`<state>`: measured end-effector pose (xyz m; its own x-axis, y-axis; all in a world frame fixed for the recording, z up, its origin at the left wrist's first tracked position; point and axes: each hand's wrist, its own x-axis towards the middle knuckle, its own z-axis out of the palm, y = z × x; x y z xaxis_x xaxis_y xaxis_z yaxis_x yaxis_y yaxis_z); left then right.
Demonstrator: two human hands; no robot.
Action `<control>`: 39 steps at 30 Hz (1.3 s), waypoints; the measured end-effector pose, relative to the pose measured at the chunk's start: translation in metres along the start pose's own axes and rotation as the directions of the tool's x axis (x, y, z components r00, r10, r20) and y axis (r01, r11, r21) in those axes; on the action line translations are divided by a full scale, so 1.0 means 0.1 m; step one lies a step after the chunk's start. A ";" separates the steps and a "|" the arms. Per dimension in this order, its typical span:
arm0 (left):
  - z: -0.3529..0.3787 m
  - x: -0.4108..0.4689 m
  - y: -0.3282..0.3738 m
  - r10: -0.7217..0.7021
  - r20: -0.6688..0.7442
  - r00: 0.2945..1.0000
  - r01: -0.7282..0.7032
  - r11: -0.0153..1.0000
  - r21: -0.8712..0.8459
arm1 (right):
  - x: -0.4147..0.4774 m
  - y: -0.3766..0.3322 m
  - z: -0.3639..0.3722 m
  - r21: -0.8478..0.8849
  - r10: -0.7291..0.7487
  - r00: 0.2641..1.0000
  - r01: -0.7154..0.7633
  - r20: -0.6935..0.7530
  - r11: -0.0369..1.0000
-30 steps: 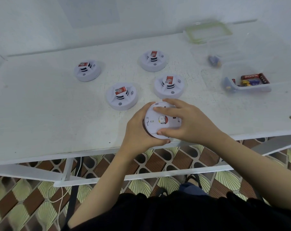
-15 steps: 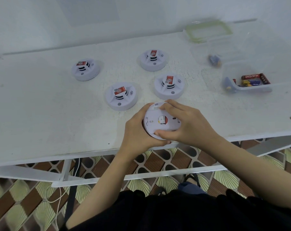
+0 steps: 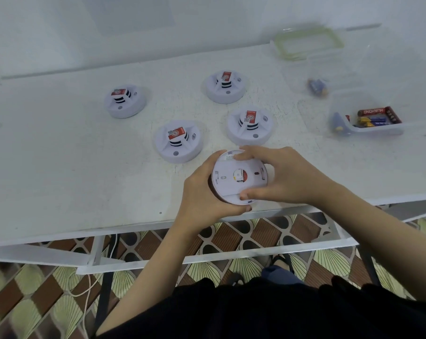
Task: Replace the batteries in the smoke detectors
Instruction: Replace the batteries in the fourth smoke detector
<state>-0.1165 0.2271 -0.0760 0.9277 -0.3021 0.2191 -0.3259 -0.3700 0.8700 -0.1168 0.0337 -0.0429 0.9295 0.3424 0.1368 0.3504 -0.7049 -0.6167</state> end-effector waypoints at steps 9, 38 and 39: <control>0.01 -0.01 -0.01 -0.020 -0.001 1.000 0.020 1.000 0.011 | -0.07 -0.10 0.08 -0.058 -0.038 0.994 0.032 -0.105 0.998; 0.05 -0.03 -0.02 -0.063 -0.047 0.997 0.060 0.995 -0.080 | -0.14 -0.14 0.27 -0.097 0.066 0.974 -0.089 -0.218 0.991; 0.05 -0.03 -0.01 -0.064 -0.067 0.996 0.057 0.993 -0.101 | -0.15 -0.14 0.28 -0.088 0.083 0.972 -0.105 -0.219 0.991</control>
<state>-0.1199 0.2241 -0.0800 0.9569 -0.2183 0.1916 -0.2520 -0.2957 0.9214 -0.1383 0.0558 -0.0582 0.9580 0.1382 0.2513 0.2600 -0.7888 -0.5570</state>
